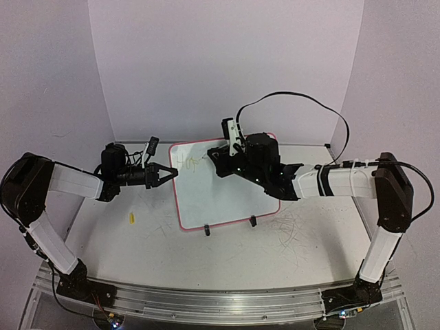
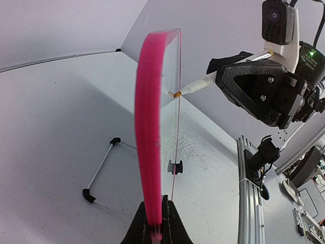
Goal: Write a sentence on the whiteboard
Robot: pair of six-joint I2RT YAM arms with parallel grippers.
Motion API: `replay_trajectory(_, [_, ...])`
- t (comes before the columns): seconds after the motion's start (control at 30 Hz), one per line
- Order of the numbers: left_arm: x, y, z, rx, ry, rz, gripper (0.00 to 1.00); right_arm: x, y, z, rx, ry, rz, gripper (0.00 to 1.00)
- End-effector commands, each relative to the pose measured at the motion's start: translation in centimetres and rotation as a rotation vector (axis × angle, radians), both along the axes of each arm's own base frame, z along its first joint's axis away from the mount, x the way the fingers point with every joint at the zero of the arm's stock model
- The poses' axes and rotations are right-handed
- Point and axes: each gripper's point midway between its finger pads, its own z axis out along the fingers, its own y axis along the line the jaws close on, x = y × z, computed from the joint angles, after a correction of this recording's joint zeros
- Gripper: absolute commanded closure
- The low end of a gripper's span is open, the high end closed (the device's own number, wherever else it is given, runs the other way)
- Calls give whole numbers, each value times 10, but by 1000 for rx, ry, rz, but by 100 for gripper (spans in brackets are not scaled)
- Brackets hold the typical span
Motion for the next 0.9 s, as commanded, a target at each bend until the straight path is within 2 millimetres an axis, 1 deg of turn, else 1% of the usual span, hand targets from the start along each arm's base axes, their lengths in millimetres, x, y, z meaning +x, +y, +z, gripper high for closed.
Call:
replay_trajectory(0.0, [7,1,29,-3,-150,20,100,10,2,23,42,-48,-20,100])
replay_trajectory(0.5, [8,1,30,-3,-153,21,100,9,9,8,26,-16,-3,100])
replay_trajectory(0.67, [8,1,30,-3,-154,22,100,2,12,2,19,0,26,100])
replay_trajectory(0.87, [8,1,30,-3,-154,22,100,-1,11,-5,10,12,25,100])
